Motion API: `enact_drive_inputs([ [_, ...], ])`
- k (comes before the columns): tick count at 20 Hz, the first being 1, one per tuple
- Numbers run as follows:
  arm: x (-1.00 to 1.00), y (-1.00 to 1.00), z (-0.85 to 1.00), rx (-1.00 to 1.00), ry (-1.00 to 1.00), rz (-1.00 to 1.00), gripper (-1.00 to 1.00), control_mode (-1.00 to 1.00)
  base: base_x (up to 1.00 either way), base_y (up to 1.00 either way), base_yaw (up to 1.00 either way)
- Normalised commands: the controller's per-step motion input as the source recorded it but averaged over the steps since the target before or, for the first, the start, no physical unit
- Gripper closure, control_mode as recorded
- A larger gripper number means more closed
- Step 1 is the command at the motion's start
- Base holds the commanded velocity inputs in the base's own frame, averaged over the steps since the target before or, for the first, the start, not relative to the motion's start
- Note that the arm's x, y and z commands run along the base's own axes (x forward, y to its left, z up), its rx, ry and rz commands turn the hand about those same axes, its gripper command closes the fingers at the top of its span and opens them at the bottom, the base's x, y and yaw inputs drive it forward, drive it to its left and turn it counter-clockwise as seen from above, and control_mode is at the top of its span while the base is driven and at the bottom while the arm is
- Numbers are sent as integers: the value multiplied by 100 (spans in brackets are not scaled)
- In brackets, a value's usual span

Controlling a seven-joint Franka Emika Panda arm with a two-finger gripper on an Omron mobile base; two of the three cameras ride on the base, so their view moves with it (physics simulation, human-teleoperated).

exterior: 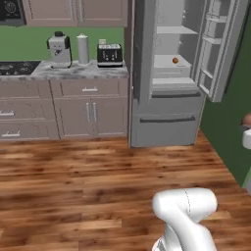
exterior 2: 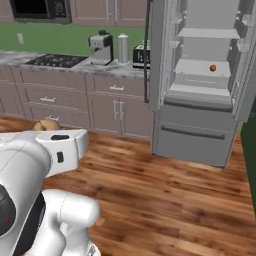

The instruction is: Retrieve the peach and mango from the fridge and place them into the bowl on the dining table.

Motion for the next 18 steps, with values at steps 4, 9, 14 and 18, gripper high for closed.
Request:
enact_drive_inputs([
  [4, 0, 0, 0, 0, 0, 0, 100, 100, -69, 100, 4],
  [9, 0, 0, 0, 0, 0, 0, 100, 100, -76, 100, 7],
  [14, 0, 0, 0, 0, 0, 0, 100, 100, -74, 100, 9],
  [18, 0, 0, 0, 0, 0, 0, 100, 100, -93, 99, 8],
])
